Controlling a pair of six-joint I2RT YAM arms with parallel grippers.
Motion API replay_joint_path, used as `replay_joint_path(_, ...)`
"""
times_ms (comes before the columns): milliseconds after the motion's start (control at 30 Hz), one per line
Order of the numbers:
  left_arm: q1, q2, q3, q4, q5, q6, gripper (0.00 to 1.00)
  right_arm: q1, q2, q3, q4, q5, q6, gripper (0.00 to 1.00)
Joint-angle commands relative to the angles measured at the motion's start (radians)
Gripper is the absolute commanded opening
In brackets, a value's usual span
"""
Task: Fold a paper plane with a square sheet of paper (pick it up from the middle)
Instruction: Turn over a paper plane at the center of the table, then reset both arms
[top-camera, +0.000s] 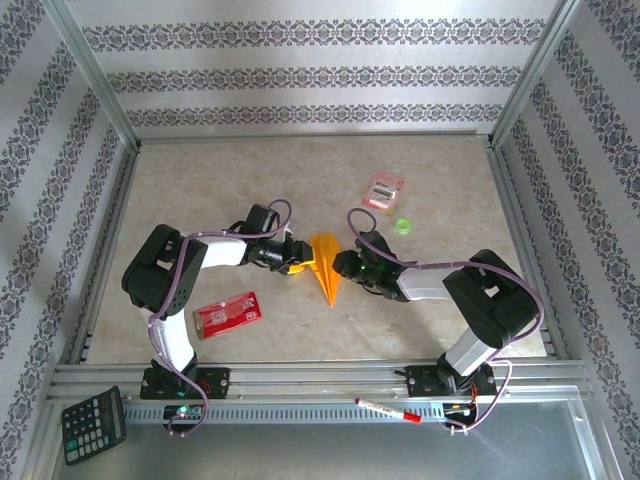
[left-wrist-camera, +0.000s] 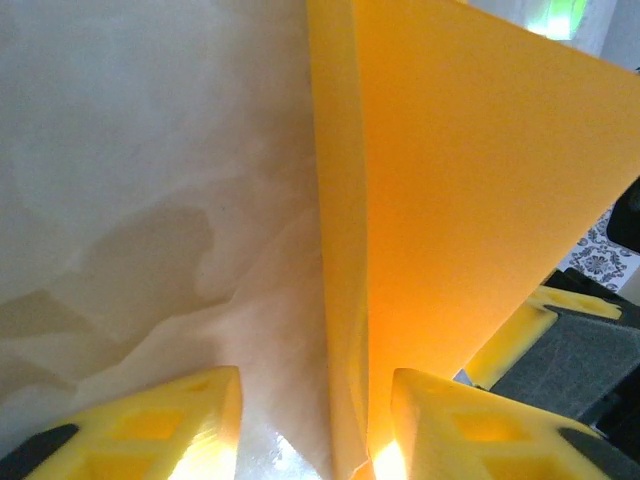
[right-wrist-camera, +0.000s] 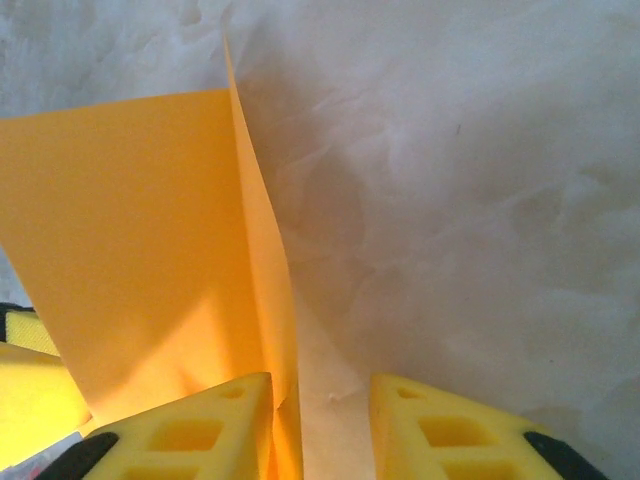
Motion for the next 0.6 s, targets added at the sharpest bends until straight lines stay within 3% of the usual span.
replay_joint_path(0,0.011,-0.027,0.023,-0.003,0.014,0.019,0.47,-0.002,-0.018,-0.005,0.01,-0.019,-0.009,0.34)
replay_joint_path(233,0.023,-0.054,0.019,-0.024,0.01,0.03,0.52,-0.017,-0.03,-0.006,0.01,-0.034,-0.014,0.37)
replay_joint_path(433,0.076,-0.148,-0.025,-0.023,0.006,0.048,0.6,-0.071,-0.119,-0.013,-0.027,-0.068,-0.062,0.46)
replay_joint_path(567,0.138,-0.268,-0.062,-0.066,-0.087,0.093,0.61,-0.129,-0.238,0.018,-0.164,-0.047,-0.169,0.53)
